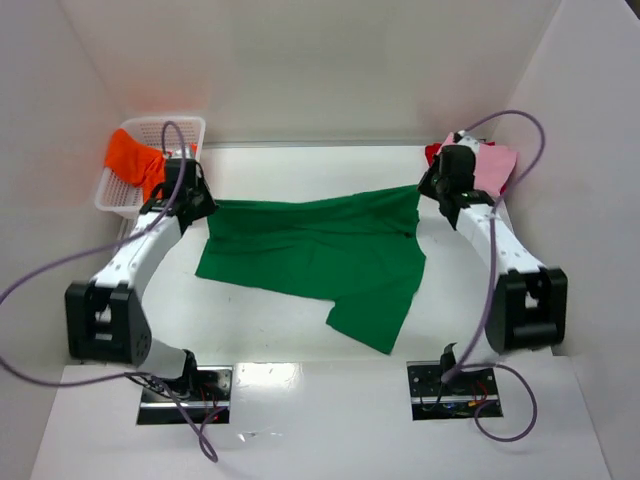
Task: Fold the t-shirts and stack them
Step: Flatten out the tshirt
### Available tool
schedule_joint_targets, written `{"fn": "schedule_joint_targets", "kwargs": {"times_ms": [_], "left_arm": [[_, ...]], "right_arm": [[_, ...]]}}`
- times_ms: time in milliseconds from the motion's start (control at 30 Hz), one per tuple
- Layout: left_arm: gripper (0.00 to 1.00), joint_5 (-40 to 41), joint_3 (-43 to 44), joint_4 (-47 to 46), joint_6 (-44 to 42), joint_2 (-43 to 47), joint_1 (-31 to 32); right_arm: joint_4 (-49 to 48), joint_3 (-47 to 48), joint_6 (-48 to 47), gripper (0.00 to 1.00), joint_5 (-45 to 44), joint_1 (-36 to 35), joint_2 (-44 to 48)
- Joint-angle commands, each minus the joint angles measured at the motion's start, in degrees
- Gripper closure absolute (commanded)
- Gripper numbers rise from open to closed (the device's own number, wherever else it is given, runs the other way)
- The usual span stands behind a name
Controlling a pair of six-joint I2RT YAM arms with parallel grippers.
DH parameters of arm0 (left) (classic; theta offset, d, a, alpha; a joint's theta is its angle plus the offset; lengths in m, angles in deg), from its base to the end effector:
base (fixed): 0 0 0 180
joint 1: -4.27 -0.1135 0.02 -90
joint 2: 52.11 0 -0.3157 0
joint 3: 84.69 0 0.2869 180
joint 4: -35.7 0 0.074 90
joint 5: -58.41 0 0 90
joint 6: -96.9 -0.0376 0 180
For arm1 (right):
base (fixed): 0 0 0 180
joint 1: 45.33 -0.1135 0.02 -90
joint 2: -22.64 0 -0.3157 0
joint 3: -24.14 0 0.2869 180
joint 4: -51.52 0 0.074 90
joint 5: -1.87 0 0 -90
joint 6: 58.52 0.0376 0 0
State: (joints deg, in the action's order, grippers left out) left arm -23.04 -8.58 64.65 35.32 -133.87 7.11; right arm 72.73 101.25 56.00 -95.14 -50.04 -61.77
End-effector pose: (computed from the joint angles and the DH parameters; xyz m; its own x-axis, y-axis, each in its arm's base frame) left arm 0.3516 -0.0118 0.3346 -0.4639 -0.4482 -0.7641 -0.3343 0.8874 -0.3175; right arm 0.3708 0.0259 0.3381 -0.4223 0.3785 -0.8237 0.2205 0.9242 0.3117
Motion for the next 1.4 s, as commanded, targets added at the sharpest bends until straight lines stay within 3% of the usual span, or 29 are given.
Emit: {"fn": "schedule_joint_targets", "kwargs": {"times_ms": [0, 133, 300, 500, 700, 867, 1100, 1367], "left_arm": [[1.00, 2.65, 6.37, -3.05, 0.86, -7.04, -0.37], [1.00, 3.23, 15.54, -4.03, 0.86, -16.19, -0.37], [1.00, 3.23, 26.98, -5.19, -0.37, -24.76, -0.37], [1.00, 3.23, 37.99, -5.19, -3.74, -25.45, -0.37], [1.00, 1.27, 32.25, -5.89, -5.94, -13.04, -0.37], [1.00, 0.33, 23.24, -6.11, -7.84, 2.04, -0.18], [1.00, 2.17, 13.39, -4.15, -7.84, 28.38, 0.16], [1.00, 3.45, 12.17, 4.36, -6.00, 50.56, 0.16]], "right_arm": [[-8.97, 3.45, 2.26, 1.00, 0.85, -0.12, -4.32], [-7.83, 13.54, 2.29, 1.00, 1.28, -0.12, -13.98], [-6.67, 27.94, 0.70, 1.00, 1.38, -0.12, -19.53], [-1.67, 41.74, -2.23, 1.00, 2.60, -0.12, -20.57], [-3.05, 38.26, -4.20, 1.00, 1.15, -0.65, -8.43], [-6.06, 27.58, -5.82, 1.00, -1.08, -1.70, 9.72], [-1.53, 19.26, -7.14, 1.00, -1.17, -1.71, 29.80], [9.53, 23.27, -6.68, 1.00, 0.48, -1.71, 46.43]]}}
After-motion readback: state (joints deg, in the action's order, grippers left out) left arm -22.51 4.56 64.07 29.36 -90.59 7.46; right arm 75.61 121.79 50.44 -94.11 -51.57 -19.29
